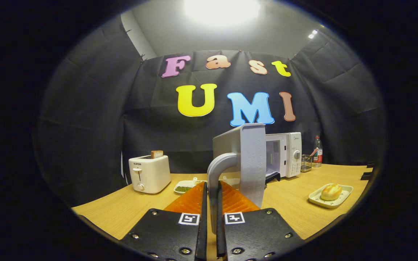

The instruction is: Open the microwave, put the food inside, and close the microwave door.

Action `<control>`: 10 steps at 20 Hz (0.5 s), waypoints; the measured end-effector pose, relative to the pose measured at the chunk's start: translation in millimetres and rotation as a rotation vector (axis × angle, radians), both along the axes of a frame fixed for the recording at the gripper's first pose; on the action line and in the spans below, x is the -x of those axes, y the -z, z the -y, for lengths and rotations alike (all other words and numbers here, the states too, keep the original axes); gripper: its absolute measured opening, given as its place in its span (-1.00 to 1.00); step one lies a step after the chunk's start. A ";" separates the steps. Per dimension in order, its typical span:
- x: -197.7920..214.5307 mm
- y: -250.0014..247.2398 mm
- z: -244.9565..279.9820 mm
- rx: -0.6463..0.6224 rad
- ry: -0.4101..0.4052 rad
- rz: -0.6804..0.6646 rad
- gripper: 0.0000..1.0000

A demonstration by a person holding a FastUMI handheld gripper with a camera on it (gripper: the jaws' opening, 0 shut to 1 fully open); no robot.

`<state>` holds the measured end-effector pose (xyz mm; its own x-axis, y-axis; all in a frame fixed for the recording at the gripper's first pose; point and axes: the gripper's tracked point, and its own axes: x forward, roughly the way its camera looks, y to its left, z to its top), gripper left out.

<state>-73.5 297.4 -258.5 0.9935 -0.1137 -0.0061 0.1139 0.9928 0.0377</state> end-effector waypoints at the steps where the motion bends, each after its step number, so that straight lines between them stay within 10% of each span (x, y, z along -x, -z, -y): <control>1: -0.8 2.1 0.7 0.005 -0.003 -0.009 -0.68; 10: 30.6 -6.3 10.1 -0.040 -0.215 -0.112 0.79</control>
<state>-104.0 287.3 -252.2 0.9877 0.1023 -0.1183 -0.0937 0.9927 0.0762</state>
